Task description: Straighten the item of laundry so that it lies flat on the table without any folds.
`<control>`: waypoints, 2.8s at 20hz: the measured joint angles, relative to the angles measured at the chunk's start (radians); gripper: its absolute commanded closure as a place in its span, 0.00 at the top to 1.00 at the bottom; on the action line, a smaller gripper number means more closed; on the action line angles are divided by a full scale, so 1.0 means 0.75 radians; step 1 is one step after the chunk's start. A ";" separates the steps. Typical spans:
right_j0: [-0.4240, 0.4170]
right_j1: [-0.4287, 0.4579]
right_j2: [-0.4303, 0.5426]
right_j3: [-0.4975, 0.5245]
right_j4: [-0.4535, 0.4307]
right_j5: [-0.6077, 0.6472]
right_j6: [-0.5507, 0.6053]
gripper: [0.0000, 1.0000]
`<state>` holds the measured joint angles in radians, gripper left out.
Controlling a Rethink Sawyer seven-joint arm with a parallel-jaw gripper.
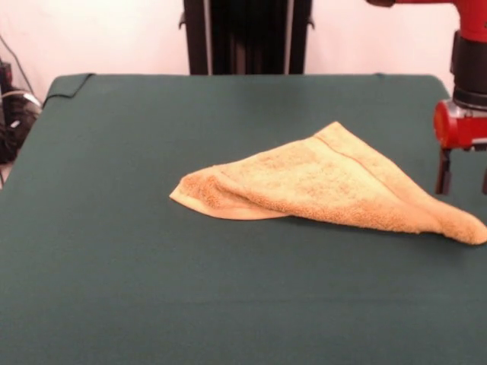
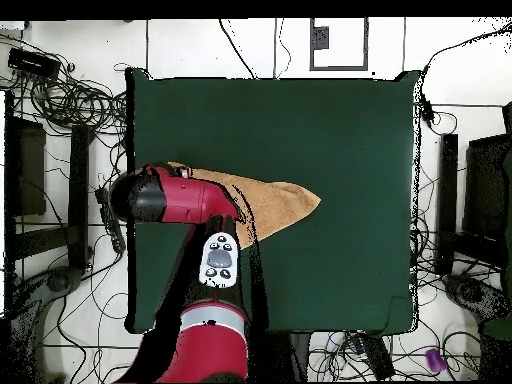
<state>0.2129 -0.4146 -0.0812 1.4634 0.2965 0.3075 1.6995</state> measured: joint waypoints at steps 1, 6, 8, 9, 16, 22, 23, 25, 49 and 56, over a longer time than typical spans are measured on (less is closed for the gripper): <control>-0.004 0.002 0.001 0.000 0.000 -0.003 0.000 1.00; -0.047 -0.011 0.019 0.028 0.000 -0.020 0.000 1.00; -0.099 -0.045 0.037 0.072 -0.011 -0.028 0.000 1.00; -0.124 -0.063 0.043 0.092 -0.023 -0.028 0.000 1.00; -0.278 -0.187 0.055 0.205 -0.110 -0.028 0.000 1.00; -0.368 -0.275 0.055 0.250 -0.182 -0.028 0.000 1.00; -0.373 -0.282 0.055 0.253 -0.189 -0.028 0.000 1.00; -0.375 -0.290 0.055 0.257 -0.199 -0.028 0.000 1.00; -0.330 -0.306 0.067 0.354 -0.217 -0.028 0.000 1.00; -0.338 -0.306 0.076 0.397 -0.217 -0.028 0.000 1.00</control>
<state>-0.0403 -0.6440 -0.0240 1.7608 0.1338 0.2864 1.6995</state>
